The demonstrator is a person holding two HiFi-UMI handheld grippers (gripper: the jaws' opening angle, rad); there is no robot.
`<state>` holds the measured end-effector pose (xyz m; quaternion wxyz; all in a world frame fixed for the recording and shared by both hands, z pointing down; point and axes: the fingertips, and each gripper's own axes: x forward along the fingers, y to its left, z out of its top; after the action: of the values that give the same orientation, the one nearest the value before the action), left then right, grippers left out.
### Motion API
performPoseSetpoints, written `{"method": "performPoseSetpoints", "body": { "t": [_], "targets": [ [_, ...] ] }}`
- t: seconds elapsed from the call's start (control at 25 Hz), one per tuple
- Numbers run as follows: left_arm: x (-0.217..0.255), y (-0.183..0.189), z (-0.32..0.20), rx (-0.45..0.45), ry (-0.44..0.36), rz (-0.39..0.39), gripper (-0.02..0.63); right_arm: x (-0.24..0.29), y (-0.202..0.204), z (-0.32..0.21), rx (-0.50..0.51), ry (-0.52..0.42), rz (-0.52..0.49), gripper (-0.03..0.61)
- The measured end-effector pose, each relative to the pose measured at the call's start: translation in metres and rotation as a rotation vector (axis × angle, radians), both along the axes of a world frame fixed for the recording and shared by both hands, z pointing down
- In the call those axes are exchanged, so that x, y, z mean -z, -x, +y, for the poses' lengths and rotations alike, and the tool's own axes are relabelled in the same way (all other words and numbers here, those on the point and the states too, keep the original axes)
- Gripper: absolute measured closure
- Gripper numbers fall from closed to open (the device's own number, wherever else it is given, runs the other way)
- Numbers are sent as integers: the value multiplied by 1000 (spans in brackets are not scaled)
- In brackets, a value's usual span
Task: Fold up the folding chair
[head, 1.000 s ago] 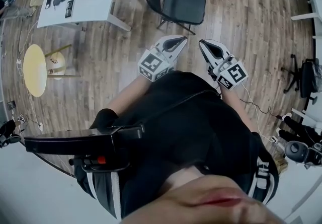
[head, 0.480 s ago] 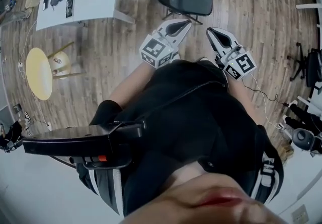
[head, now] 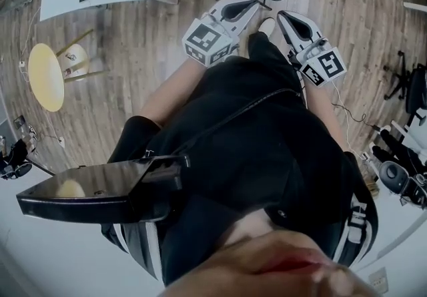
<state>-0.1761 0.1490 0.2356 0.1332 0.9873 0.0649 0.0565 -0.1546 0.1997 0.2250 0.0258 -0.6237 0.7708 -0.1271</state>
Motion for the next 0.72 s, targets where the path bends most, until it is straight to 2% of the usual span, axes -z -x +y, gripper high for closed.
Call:
{"method": "performPoseSetpoints", "body": {
  "t": [0.2,0.52,0.64,0.72],
  "targets": [
    [-11,-33,-13,36,-1,-37,609,-13,-33,-17,41,0,-12,568],
    [-10,-113,-44,66,-17,-71,609,-17,-112,-50,77,-13,-37,568],
    [-15,-140,-55,94,-20,-92,609,-22,-152,-59,33,-14,-54,566],
    [-21,-157,-59,109,-18,-121,609,-26,-182,-63,-18,-21,-107,566]
  ]
}}
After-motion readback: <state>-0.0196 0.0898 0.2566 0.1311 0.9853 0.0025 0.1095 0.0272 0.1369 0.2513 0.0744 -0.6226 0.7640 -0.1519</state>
